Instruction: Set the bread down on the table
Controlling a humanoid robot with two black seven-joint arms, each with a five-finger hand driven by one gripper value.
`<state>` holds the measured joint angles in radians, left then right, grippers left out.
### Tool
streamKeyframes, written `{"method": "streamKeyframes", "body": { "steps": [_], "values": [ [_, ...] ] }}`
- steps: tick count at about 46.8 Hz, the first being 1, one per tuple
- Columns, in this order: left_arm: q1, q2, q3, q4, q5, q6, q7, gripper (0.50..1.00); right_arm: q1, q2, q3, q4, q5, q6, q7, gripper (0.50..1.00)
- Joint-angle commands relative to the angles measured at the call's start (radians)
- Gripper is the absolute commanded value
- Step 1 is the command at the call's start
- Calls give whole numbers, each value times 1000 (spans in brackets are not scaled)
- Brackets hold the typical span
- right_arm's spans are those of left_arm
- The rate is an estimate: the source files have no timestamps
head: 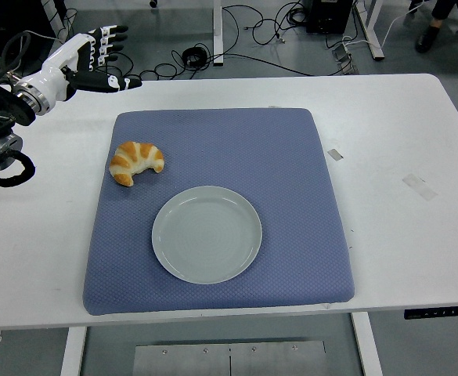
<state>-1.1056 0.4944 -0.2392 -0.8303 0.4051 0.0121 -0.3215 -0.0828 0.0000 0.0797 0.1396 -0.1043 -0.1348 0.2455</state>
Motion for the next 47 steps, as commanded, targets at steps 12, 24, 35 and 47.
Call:
{"method": "streamKeyframes", "body": {
  "steps": [12, 24, 35, 47],
  "values": [
    [6, -79, -149, 180, -22, -4, 2, 948, 0, 0, 0, 0, 0, 0, 0, 1000],
    [4, -102, -154, 267, -137, -4, 4, 948, 0, 0, 0, 0, 0, 0, 0, 1000],
    [1, -103, -157, 327, -169, -3, 4, 948, 0, 0, 0, 0, 0, 0, 0, 1000],
    [-2, -111, -158, 336, -187, 2, 2, 948, 0, 0, 0, 0, 0, 0, 0, 1000]
  ]
}}
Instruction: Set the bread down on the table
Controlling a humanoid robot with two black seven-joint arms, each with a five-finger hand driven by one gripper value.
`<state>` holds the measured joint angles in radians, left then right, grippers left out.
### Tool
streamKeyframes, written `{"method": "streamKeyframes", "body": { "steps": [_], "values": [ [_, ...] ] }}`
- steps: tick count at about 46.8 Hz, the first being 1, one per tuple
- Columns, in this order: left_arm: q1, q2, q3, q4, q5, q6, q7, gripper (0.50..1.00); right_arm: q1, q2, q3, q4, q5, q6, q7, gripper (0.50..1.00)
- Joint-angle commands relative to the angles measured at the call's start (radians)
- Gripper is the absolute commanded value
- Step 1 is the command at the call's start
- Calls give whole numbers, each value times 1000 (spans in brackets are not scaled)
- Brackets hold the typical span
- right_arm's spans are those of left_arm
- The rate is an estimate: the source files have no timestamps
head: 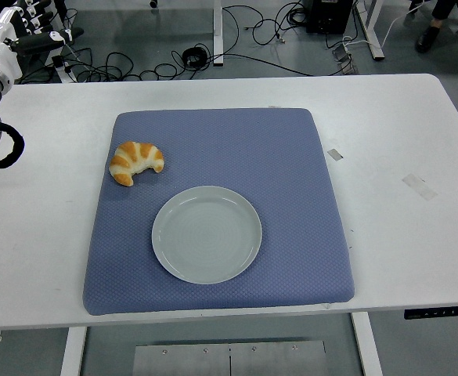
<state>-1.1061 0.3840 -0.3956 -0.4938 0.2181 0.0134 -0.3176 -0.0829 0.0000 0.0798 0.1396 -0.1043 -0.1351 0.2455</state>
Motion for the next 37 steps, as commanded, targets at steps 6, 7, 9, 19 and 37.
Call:
{"method": "streamKeyframes", "body": {
  "steps": [6, 7, 9, 19, 37],
  "values": [
    [-5, 0, -2, 0, 0, 0, -1, 948, 0, 0, 0, 0, 0, 0, 0, 1000],
    [-6, 0, -2, 1, -2, 2, -3, 948, 0, 0, 0, 0, 0, 0, 0, 1000],
    [-6, 0, -2, 1, -2, 2, -3, 948, 0, 0, 0, 0, 0, 0, 0, 1000],
    [-5, 1, 0, 1, -6, 2, -3, 948, 3, 0, 5, 12, 0, 0, 0, 1000],
    [-6, -5, -2, 1, -8, 2, -3, 948, -14, 0, 3, 5, 0, 0, 0, 1000]
  ]
}}
